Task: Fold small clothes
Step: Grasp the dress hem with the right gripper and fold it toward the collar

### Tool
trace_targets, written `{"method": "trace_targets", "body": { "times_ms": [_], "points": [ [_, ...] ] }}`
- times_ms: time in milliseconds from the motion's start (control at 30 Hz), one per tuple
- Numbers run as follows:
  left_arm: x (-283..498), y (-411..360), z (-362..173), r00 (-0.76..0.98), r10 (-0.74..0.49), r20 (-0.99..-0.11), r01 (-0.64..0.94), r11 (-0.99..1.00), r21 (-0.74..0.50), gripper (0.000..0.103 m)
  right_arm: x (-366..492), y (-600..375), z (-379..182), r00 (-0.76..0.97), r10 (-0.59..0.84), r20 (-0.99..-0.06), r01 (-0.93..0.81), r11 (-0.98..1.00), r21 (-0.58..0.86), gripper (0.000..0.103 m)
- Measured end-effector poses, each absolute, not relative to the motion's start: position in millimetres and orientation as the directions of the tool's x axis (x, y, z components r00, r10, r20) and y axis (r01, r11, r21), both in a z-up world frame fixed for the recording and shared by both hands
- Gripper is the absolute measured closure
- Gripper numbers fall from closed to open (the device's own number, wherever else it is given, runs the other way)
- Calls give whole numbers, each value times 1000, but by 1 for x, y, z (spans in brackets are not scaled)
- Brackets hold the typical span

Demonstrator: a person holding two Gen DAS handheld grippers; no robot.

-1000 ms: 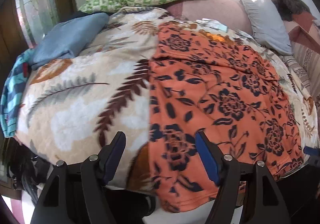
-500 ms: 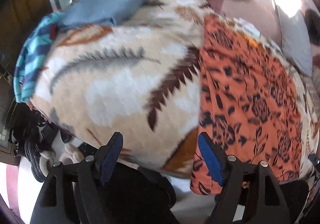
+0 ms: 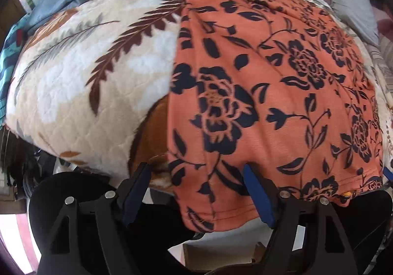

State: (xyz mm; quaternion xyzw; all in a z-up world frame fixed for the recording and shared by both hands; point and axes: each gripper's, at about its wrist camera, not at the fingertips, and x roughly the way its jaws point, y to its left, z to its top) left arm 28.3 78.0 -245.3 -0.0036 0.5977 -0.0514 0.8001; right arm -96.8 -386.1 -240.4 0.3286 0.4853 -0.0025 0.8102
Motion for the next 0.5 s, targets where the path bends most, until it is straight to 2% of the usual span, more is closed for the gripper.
{"method": "trace_targets", "body": {
  "times_ms": [100, 233, 300, 367, 433, 467, 500],
  "points": [
    [25, 68, -243, 298, -121, -947, 114, 989, -90, 50, -91, -376, -249, 507, 346, -789, 311, 781, 542, 21],
    [20, 54, -240, 338, -121, -933, 170, 983, -66, 64, -79, -353, -252, 454, 275, -847, 298, 850, 435, 21],
    [19, 54, -238, 347, -125, -930, 164, 984, -71, 85, -75, -345, -252, 434, 232, -871, 307, 870, 385, 21],
    [20, 58, -234, 351, -138, -926, 155, 984, -88, 94, -71, -331, -251, 388, 152, -909, 282, 920, 274, 31],
    [22, 65, -232, 344, -164, -925, 135, 983, -124, 95, -68, -310, -247, 334, -4, -942, 212, 975, 71, 61],
    [22, 67, -230, 345, -171, -923, 128, 983, -135, 95, -68, -301, -246, 327, -62, -943, 174, 985, -5, 67],
    [21, 69, -227, 354, -169, -920, 128, 983, -132, 96, -69, -293, -244, 321, -107, -941, 143, 988, -63, 78]
  ]
}}
